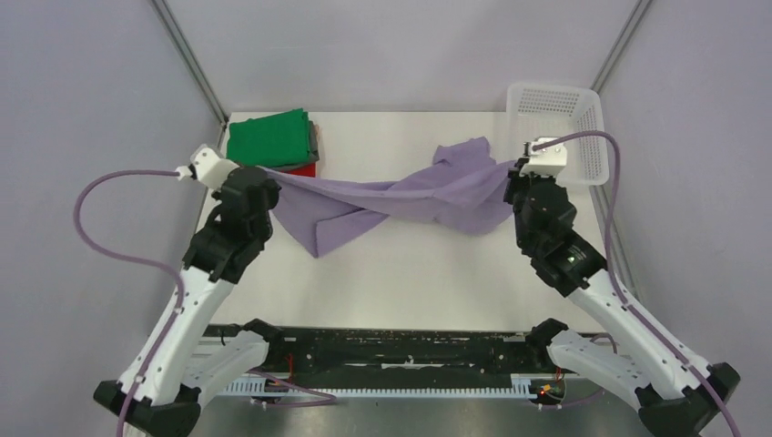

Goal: Fold and stack the t-shirts
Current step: Flatten out the tshirt

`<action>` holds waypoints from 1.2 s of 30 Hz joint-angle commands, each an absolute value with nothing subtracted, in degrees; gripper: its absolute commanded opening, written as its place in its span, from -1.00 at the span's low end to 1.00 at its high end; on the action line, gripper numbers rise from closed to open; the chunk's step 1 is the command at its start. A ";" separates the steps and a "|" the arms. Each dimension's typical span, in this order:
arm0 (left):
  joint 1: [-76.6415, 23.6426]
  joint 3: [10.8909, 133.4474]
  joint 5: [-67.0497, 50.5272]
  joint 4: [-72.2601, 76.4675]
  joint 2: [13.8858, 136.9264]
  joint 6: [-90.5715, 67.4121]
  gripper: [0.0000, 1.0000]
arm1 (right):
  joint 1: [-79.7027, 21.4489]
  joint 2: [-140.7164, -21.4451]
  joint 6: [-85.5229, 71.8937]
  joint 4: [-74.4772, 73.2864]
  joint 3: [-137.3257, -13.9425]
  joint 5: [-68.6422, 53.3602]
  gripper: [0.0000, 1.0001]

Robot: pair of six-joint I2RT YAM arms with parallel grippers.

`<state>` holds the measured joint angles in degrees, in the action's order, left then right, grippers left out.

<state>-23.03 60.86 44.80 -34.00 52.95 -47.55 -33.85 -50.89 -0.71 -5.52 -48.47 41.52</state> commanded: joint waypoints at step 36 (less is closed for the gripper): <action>-6.77 95.43 11.59 -34.05 40.65 -34.55 -0.96 | -33.59 -52.18 21.47 -13.05 -100.50 21.85 -1.00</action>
